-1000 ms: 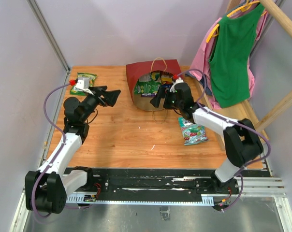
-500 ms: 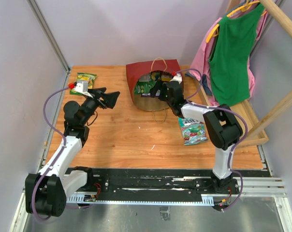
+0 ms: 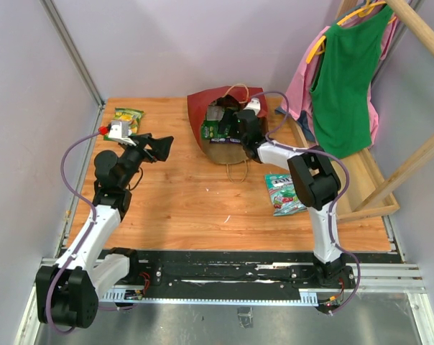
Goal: Take the snacks out of the paper bag
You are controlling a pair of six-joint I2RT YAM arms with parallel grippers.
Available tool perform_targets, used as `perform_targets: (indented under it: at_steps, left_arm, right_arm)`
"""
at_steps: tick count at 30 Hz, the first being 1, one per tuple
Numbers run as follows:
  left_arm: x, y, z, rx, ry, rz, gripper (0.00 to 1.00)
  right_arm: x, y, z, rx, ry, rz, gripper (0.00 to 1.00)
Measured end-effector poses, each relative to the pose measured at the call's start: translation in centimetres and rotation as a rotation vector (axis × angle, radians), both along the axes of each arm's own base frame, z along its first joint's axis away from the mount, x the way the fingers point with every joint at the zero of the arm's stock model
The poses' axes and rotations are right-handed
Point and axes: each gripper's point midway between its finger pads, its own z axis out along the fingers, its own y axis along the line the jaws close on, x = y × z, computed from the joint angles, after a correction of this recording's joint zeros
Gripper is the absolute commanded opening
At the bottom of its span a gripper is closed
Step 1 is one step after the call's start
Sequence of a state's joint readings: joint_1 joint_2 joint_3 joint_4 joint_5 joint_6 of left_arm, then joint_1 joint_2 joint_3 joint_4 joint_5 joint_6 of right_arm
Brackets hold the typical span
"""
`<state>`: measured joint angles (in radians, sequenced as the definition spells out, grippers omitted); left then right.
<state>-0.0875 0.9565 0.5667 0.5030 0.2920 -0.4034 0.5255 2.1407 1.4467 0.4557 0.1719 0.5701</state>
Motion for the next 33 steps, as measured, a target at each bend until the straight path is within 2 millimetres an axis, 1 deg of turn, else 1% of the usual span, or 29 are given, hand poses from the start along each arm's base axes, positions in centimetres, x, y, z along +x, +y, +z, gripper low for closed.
perform_targets:
  at_steps: [2, 7, 13, 21, 24, 25, 26, 28, 33]
  left_arm:
    - [0.0, 0.0, -0.2, 0.003, 0.006, 0.0, 1.0]
    - [0.0, 0.2, -0.7, 0.004, 0.029, 0.013, 1.0]
    - [0.1, 0.4, -0.8, 0.003, 0.037, 0.021, 1.0]
    - [0.3, 0.3, -0.9, 0.004, 0.042, 0.021, 1.0]
    - [0.5, 0.3, -1.3, 0.005, 0.052, 0.021, 1.0]
    - [0.6, 0.3, -1.5, 0.006, 0.058, 0.021, 1.0]
    - [0.7, 0.3, -1.6, 0.006, 0.062, 0.022, 1.0]
    - [0.8, 0.3, -1.9, 0.007, 0.073, 0.022, 1.0]
    - [0.9, 0.3, -2.2, 0.009, 0.087, 0.022, 1.0]
  right_arm:
    - [0.3, 0.4, -0.1, -0.009, 0.003, 0.013, 0.94]
    - [0.8, 0.9, -1.1, -0.045, 0.029, 0.043, 0.94]
    - [1.6, 1.4, -1.6, -0.077, 0.044, 0.072, 0.81]
    - [1.5, 1.6, -2.0, -0.087, 0.064, 0.102, 0.61]
    - [1.5, 1.6, -1.9, -0.084, 0.075, 0.115, 0.51]
    - [1.4, 1.7, -1.8, -0.081, 0.079, 0.124, 0.44]
    - [1.4, 1.7, -1.8, -0.079, 0.081, 0.13, 0.39]
    - [1.3, 2.0, -1.8, -0.073, 0.085, 0.144, 0.27]
    - [0.4, 2.2, -2.3, -0.059, 0.101, 0.17, 0.02]
